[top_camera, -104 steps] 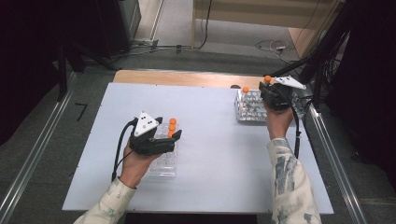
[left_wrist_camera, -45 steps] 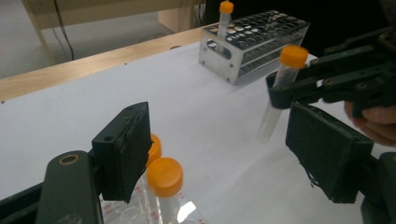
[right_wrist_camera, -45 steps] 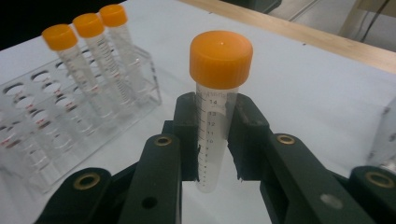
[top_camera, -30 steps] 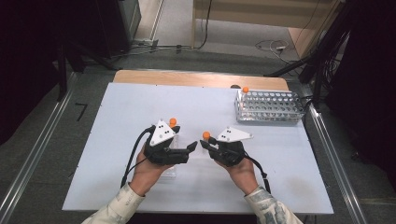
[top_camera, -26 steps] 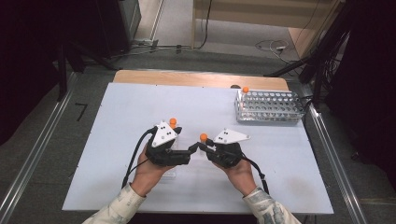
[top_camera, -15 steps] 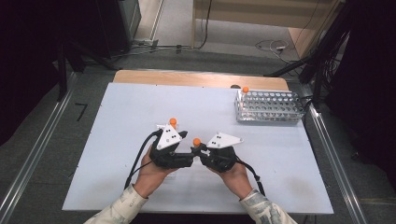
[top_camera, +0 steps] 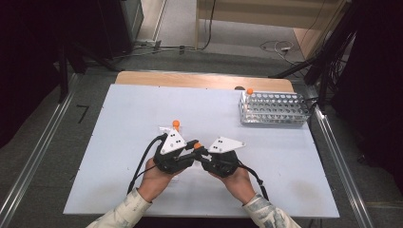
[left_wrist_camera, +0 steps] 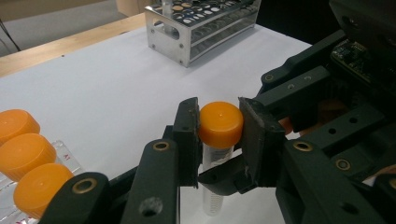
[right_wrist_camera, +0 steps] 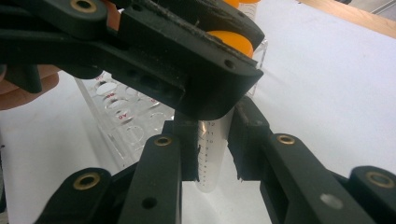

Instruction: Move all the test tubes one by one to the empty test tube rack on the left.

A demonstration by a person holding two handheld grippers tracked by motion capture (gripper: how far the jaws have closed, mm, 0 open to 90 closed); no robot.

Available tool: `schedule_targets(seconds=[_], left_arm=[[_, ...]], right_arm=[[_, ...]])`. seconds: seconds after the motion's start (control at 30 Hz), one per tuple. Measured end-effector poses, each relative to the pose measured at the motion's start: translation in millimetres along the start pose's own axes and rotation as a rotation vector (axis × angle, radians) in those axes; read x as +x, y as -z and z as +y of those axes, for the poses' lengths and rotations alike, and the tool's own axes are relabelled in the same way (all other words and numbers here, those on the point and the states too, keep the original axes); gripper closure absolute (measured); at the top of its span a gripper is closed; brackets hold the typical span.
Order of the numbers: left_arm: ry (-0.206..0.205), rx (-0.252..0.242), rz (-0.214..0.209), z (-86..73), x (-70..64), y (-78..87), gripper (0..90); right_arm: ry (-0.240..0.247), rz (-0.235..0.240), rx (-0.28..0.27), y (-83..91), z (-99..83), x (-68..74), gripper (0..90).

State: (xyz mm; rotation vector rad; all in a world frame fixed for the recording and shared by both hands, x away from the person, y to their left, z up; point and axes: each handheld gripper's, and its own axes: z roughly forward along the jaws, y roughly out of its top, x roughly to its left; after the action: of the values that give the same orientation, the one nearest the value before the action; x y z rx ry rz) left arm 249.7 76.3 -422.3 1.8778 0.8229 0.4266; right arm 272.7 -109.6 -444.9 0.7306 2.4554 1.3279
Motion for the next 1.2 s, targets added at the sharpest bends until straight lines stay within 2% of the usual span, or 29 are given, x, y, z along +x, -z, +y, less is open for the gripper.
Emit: schedule_targets(seconds=[0.33, 0.43, 0.53, 0.7, 0.97, 1.2], left_arm=[[0.002, -0.001, -0.007, 1.1, -0.7, 1.4, 70.1], [0.002, 0.0, -0.008, 1.5, -0.9, 1.7, 70.1], [0.002, -0.002, -0.005, 2.3, 0.0, 3.3, 70.1], [0.015, -0.018, -0.009, 5.2, 1.4, 7.6, 70.1], [0.042, -0.036, -0.011, 10.8, 8.8, 16.7, 70.0], [0.063, -0.042, 0.002, 14.3, 18.4, 26.2, 69.9]], right_arm=[[0.003, 0.009, -0.007, 0.5, 0.1, 0.3, 69.6], [0.017, 0.039, 0.001, -0.2, 1.2, 0.3, 51.1], [0.033, 0.037, 0.017, -1.3, 2.2, 2.8, 32.3], [0.031, 0.037, 0.036, -4.6, 2.8, 3.9, 19.9], [-0.006, 0.017, 0.04, -3.2, 3.2, 0.8, 12.8], [-0.005, 0.012, 0.047, -4.0, 2.8, 0.6, 12.6]])
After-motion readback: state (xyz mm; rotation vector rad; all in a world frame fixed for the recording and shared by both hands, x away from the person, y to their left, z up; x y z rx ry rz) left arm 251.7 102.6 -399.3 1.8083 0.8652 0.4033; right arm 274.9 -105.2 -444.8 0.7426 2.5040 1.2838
